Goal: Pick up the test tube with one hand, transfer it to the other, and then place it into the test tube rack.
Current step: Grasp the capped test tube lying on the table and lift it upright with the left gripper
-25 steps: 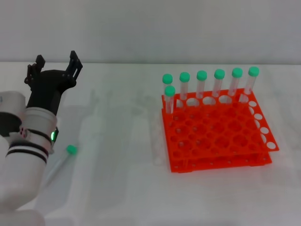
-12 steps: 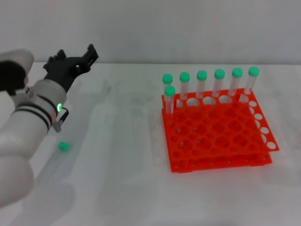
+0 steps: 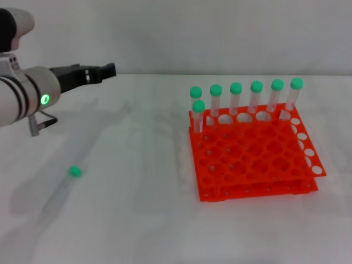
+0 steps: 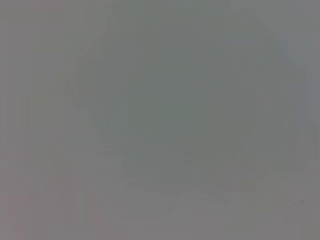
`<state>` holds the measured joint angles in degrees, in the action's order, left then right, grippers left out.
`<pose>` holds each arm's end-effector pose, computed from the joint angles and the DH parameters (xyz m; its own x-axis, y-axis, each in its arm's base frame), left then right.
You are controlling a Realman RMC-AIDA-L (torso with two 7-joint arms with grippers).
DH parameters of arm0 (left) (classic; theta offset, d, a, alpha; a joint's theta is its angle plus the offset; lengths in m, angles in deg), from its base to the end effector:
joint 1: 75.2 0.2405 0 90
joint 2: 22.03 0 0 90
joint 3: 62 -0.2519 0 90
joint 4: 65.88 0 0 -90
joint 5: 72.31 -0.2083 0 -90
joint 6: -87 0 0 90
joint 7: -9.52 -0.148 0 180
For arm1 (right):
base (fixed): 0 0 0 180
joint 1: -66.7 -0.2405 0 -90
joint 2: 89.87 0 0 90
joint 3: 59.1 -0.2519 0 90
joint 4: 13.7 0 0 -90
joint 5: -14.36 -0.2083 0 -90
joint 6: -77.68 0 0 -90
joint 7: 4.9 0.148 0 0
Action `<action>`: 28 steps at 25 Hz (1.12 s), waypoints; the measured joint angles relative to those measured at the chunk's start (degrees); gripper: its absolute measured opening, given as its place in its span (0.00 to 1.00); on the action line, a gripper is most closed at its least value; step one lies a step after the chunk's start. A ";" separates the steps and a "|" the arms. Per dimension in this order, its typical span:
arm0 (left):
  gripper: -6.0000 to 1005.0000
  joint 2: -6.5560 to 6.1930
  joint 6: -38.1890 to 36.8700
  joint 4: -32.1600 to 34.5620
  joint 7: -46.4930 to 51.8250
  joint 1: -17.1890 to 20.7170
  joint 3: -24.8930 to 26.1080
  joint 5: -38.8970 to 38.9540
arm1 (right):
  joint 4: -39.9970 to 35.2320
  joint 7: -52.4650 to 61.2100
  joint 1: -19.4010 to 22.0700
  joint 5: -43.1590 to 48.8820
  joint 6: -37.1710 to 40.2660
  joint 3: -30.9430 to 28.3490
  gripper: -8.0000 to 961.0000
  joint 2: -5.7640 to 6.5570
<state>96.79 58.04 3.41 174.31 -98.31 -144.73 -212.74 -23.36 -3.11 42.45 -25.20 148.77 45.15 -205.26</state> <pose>-0.2198 0.4198 0.0298 0.5612 0.4977 0.6614 0.8138 -0.1860 -0.5505 0.3516 0.3413 0.0768 0.7691 0.2121 -0.6029 -0.6369 0.1768 -0.7504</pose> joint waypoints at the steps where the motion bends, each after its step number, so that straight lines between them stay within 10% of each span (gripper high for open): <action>1: 0.88 0.00 -3.48 1.17 -0.33 -0.10 1.43 -0.52 | 0.00 -0.01 -0.04 0.00 0.00 0.00 0.90 0.00; 14: 0.88 0.08 -36.24 12.39 1.87 -3.96 7.94 -14.00 | 0.00 -0.12 -0.36 0.01 0.00 0.09 0.90 0.08; 28: 0.87 0.30 -45.12 10.63 4.62 -4.95 6.30 -17.72 | 0.08 -1.04 -1.19 0.00 -0.32 0.00 0.90 0.09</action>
<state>97.09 12.92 14.04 178.93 -103.26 -138.44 -230.46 -23.29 -4.16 41.26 -25.20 148.45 45.15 -205.18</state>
